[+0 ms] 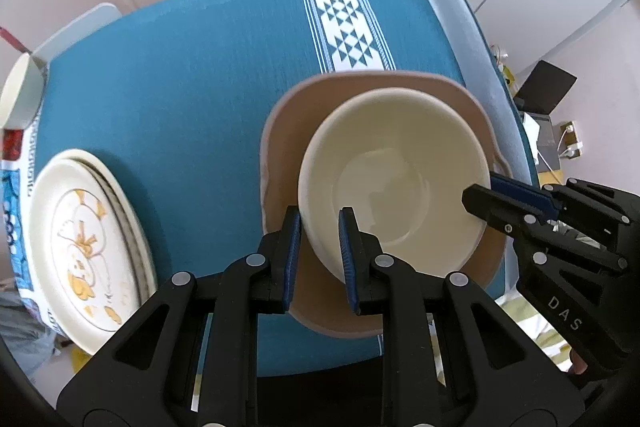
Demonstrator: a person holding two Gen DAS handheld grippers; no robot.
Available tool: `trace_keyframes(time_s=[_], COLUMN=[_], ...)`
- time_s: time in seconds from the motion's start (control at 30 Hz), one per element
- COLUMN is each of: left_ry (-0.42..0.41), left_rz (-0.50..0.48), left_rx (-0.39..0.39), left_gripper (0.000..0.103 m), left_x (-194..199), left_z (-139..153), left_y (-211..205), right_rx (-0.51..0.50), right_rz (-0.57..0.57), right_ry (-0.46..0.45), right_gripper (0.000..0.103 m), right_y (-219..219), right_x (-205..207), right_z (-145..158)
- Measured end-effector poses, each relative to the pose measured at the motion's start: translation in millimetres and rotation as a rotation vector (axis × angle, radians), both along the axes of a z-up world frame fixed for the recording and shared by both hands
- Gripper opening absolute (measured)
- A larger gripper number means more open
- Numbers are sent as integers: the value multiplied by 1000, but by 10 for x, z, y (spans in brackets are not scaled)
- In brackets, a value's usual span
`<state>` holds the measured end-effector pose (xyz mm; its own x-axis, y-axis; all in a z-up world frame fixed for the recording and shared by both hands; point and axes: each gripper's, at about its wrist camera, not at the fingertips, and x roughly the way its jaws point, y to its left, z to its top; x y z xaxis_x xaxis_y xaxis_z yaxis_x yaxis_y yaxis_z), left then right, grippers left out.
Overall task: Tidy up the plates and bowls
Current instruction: 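Release the cream bowl and raise both grippers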
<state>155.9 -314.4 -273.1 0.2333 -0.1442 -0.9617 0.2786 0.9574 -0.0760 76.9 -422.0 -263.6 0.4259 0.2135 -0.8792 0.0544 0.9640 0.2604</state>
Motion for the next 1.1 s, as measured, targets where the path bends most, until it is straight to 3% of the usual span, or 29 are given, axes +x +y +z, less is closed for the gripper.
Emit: trace_keyframes(time_s=[0.33, 0.43, 0.57, 0.6, 0.63, 0.67, 0.7, 0.73, 0.77, 0.8, 0.83, 0.97, 1.0, 1.1], left_ry=[-71, -122, -256, -285, -339, -379, -426, -502, -544, -579, -593, -585, -578, -550], left_rz=[-16, -2, 50, 61, 83, 101, 121, 155, 173, 195, 218, 334, 358, 413], left_rx=[-26, -50, -97, -102, -110, -113, -113, -107, -104, -96, -87, -83, -86, -88], left_gripper=[18, 18, 20, 28, 49, 81, 95, 103, 103, 103, 103, 103, 103, 103], left_x=[-85, -111, -183, -203, -226, -233, -256, -292, -315, -338, -335, -288, -271, -171], left_z=[374, 625, 1151, 1256, 1428, 1542, 1664, 1827, 1917, 2008, 2074, 2158, 2156, 2118], left_y=[37, 126, 387, 445, 551, 627, 714, 847, 931, 1035, 1159, 1715, 1849, 2243], right_rx=[4, 15, 15, 18, 19, 15, 12, 13, 15, 19, 26, 11, 7, 16], right_rz=[-20, -20, 13, 23, 41, 56, 65, 76, 87, 101, 117, 154, 171, 215], right_ry=[-75, -113, -206, -226, -258, -292, -316, -341, -360, -378, -402, -448, -461, -509], right_gripper=[14, 14, 14, 14, 14, 14, 17, 30, 41, 70, 91, 96, 101, 103], right_y=[-75, -79, 4, 33, 84, 141, 186, 242, 290, 349, 425, 679, 772, 1058], right_x=[-116, -132, -117, -109, -98, -76, -58, -34, -1, 37, 88, 274, 344, 542], right_z=[341, 532, 969, 1047, 1179, 1312, 1398, 1491, 1564, 1634, 1707, 1833, 1863, 1987])
